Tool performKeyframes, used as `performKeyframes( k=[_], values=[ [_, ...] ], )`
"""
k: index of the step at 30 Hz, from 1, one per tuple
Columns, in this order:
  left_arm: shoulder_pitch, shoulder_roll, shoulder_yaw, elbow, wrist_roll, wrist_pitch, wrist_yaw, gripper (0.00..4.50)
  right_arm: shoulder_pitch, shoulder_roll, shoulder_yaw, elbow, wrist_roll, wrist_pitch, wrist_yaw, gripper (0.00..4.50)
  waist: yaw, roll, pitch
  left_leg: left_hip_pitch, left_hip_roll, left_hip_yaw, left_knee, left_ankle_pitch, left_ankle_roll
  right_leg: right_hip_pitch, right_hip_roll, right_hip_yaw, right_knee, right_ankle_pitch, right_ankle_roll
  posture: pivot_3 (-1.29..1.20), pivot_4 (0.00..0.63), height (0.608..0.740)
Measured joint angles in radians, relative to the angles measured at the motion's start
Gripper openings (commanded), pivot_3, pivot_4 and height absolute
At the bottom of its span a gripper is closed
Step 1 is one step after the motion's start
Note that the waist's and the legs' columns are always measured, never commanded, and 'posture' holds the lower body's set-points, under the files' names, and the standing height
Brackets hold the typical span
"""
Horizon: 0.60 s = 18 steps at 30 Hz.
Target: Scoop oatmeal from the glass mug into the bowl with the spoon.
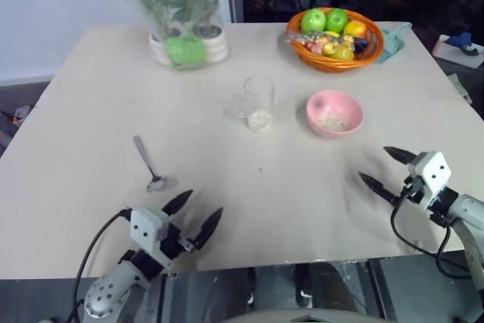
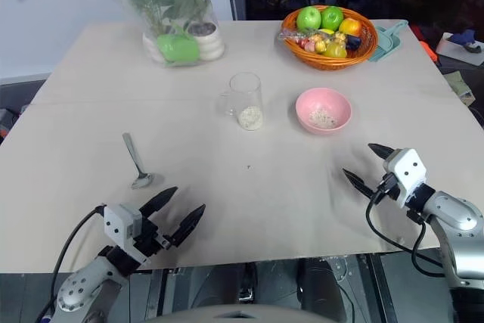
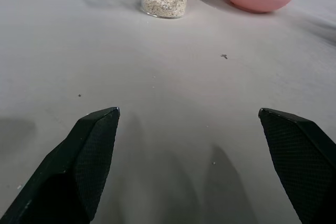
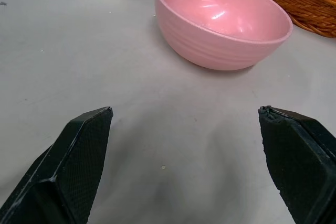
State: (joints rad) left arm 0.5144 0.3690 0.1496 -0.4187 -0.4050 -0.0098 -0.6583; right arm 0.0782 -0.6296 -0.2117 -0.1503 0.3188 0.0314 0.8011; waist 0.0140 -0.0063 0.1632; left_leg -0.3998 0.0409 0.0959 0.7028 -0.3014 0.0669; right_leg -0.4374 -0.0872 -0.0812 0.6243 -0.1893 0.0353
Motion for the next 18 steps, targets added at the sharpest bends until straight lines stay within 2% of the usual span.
performKeyframes(
  k=[3,7,10,14,18],
  values=[
    [-0.032,0.007,0.006,0.009,-0.018,0.007,-0.002,4.47,0.005,0.003,0.0,-0.015,0.027,0.0,0.023,4.5,0.001,0.0,0.0,0.0,0.0,0.0,0.0,0.0,0.0,0.0,0.0,0.0,0.0,0.0,0.0,0.0,0.15,0.74],
    [-0.147,0.022,0.049,0.017,-0.062,0.035,0.011,4.47,0.015,0.024,0.016,-0.144,0.099,-0.063,0.095,4.5,0.001,0.001,0.0,0.001,0.0,-0.001,0.0,0.0,0.0,0.001,0.001,0.0,0.001,0.0,0.0,0.0,0.15,0.74],
    [-0.167,0.008,0.032,-0.002,-0.057,0.08,0.058,4.47,0.034,0.024,0.017,-0.241,0.206,-0.043,0.137,4.5,-0.002,0.0,0.0,0.001,0.0,0.002,0.0,0.0,0.0,0.0,0.0,0.002,0.0,0.001,0.0,0.0,0.15,0.74],
    [-0.222,-0.05,0.029,-0.069,-0.03,0.154,0.207,4.47,0.028,0.013,0.017,-0.335,0.313,-0.004,0.174,4.5,0.003,-0.001,0.0,0.002,0.0,0.0,0.0,0.0,0.001,0.002,0.0,0.002,0.0,0.001,-0.001,0.0,0.15,0.74],
    [-0.354,-0.067,0.05,-0.165,0.021,0.401,0.46,4.47,0.001,-0.008,0.018,-0.357,0.364,0.026,0.201,4.5,0.002,-0.002,0.0,0.004,0.0,-0.002,0.001,0.0,0.0,0.005,0.001,0.0,0.001,0.001,0.0,0.0,0.15,0.74]
  ],
)
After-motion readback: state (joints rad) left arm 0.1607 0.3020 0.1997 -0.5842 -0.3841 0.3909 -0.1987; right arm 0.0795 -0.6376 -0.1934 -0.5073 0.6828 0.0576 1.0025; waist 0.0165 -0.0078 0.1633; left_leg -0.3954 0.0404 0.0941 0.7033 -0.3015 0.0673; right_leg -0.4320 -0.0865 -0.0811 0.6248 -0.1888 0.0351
